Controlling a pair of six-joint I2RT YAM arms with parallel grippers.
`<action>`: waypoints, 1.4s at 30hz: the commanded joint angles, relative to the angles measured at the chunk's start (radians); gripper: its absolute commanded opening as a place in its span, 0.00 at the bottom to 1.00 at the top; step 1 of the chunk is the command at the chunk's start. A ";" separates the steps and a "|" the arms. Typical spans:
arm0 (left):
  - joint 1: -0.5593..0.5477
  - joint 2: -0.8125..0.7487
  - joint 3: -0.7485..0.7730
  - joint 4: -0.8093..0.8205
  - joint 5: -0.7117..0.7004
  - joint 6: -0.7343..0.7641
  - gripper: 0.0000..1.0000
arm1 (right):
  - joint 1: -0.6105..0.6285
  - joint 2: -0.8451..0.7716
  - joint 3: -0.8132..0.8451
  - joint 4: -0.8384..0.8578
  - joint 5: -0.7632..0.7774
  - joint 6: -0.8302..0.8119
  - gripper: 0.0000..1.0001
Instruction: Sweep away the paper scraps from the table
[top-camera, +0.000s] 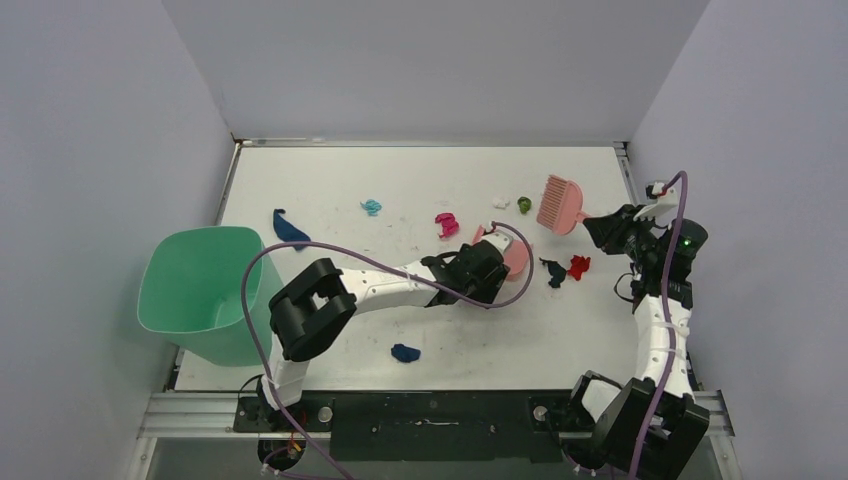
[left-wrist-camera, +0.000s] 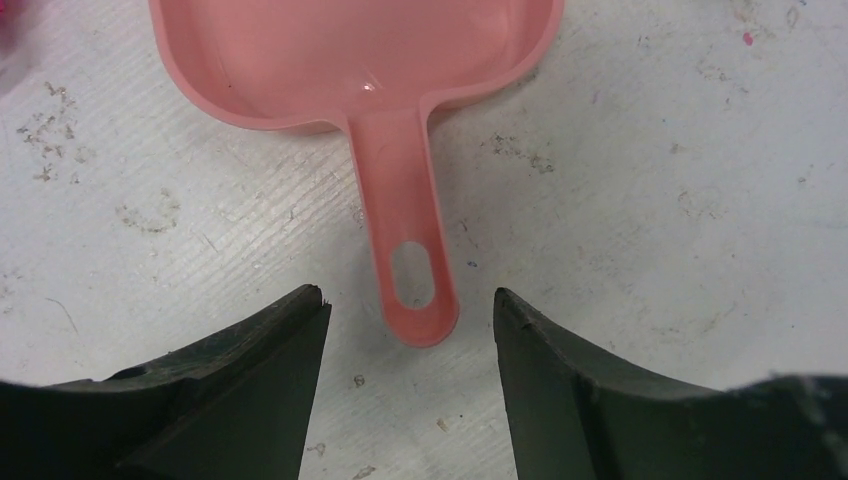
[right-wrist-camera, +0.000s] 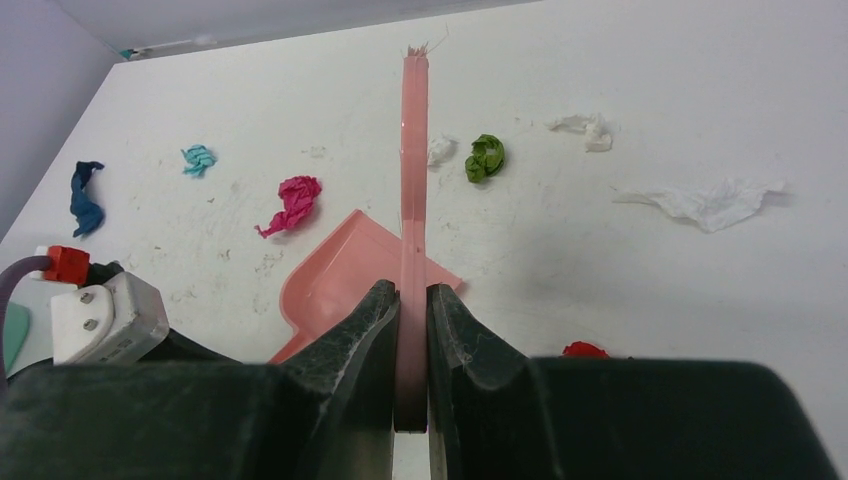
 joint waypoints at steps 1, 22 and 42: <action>-0.001 0.013 0.061 0.044 0.014 0.021 0.59 | -0.007 0.016 0.009 0.087 -0.040 -0.008 0.05; 0.003 0.086 0.138 -0.021 0.000 0.037 0.44 | -0.007 0.034 0.008 0.103 -0.059 -0.017 0.05; 0.004 0.031 0.148 -0.111 -0.060 0.083 0.20 | -0.007 0.031 0.006 0.108 -0.072 -0.020 0.05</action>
